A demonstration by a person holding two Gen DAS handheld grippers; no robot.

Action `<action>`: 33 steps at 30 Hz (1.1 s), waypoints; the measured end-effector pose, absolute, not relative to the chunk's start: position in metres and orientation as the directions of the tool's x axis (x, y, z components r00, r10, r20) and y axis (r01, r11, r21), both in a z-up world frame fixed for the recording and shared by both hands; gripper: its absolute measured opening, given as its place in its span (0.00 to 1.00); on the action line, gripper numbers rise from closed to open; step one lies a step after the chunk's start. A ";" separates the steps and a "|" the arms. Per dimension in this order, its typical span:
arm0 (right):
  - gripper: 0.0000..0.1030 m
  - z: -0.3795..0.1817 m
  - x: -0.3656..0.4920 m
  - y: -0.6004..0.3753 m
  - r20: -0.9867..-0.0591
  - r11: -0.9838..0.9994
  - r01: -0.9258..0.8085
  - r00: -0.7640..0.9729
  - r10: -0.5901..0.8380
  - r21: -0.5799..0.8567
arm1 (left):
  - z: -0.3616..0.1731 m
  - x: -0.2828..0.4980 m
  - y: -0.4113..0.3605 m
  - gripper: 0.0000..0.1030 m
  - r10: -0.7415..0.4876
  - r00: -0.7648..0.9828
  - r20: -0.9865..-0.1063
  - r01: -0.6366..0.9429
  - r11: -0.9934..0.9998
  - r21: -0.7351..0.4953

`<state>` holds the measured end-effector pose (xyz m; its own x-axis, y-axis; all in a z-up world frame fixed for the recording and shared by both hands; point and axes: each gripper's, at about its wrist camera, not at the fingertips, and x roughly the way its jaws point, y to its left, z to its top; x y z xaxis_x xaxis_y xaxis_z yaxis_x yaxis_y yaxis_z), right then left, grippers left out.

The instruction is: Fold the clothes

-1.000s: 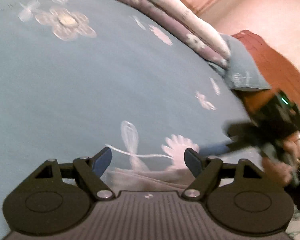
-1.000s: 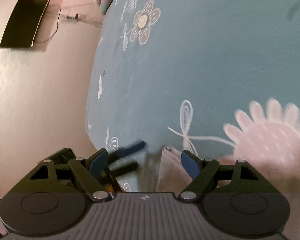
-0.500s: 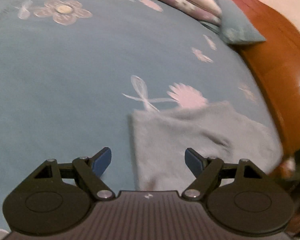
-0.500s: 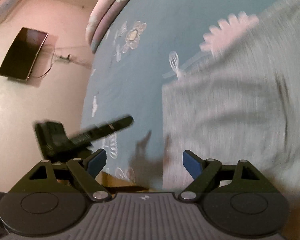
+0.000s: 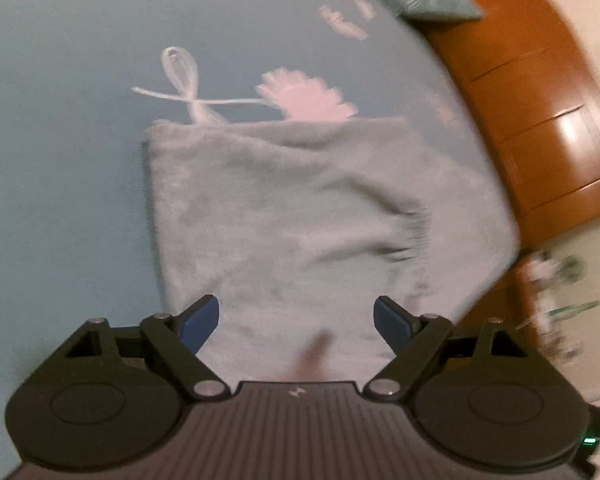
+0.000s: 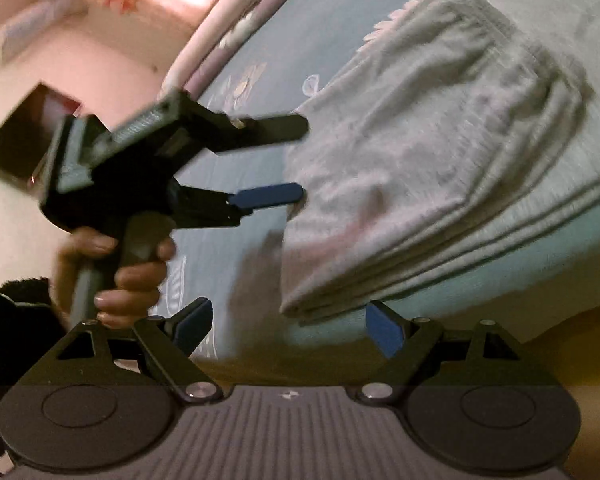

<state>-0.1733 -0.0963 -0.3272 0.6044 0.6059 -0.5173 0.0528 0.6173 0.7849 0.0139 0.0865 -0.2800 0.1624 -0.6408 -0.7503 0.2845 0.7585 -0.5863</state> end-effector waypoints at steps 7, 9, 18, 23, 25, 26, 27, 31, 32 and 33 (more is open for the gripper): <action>0.85 -0.349 -0.201 -0.104 -0.460 0.526 0.111 0.656 0.599 0.843 | -0.264 -0.004 0.083 0.82 -0.708 0.153 -0.689 0.288 0.699 -0.654; 0.86 -0.352 -0.209 -0.105 -0.450 0.503 0.126 0.662 0.600 0.855 | -0.261 -0.016 0.080 0.82 -0.734 0.111 -0.670 0.280 0.670 -0.687; 0.86 -0.355 -0.222 -0.108 -0.402 0.454 0.122 0.697 0.594 0.883 | -0.281 -0.030 0.081 0.82 -0.707 0.075 -0.703 0.180 0.703 -0.688; 0.86 -0.345 -0.223 -0.105 -0.405 0.487 0.108 0.722 0.561 0.867 | -0.257 -0.031 0.064 0.82 -0.766 0.084 -0.637 0.254 0.634 -0.730; 0.86 -0.343 -0.222 -0.112 -0.397 0.491 0.107 0.744 0.537 0.864 | -0.256 -0.032 0.055 0.82 -0.759 0.077 -0.647 0.296 0.637 -0.712; 0.86 -0.341 -0.222 -0.117 -0.393 0.492 0.109 0.755 0.524 0.864 | -0.256 -0.032 0.051 0.82 -0.755 0.073 -0.652 0.313 0.638 -0.703; 0.86 -0.340 -0.220 -0.124 -0.390 0.498 0.109 0.768 0.507 0.861 | -0.257 -0.030 0.049 0.82 -0.754 0.075 -0.653 0.310 0.640 -0.704; 0.86 -0.335 -0.205 -0.150 -0.382 0.537 0.104 0.813 0.439 0.837 | -0.260 -0.025 0.048 0.82 -0.765 0.089 -0.638 0.278 0.634 -0.722; 0.86 -0.335 -0.200 -0.156 -0.378 0.541 0.105 0.823 0.424 0.835 | -0.262 -0.024 0.048 0.82 -0.770 0.086 -0.632 0.273 0.628 -0.728; 0.86 -0.336 -0.194 -0.161 -0.375 0.541 0.109 0.832 0.410 0.834 | -0.263 -0.023 0.049 0.82 -0.776 0.082 -0.626 0.269 0.622 -0.736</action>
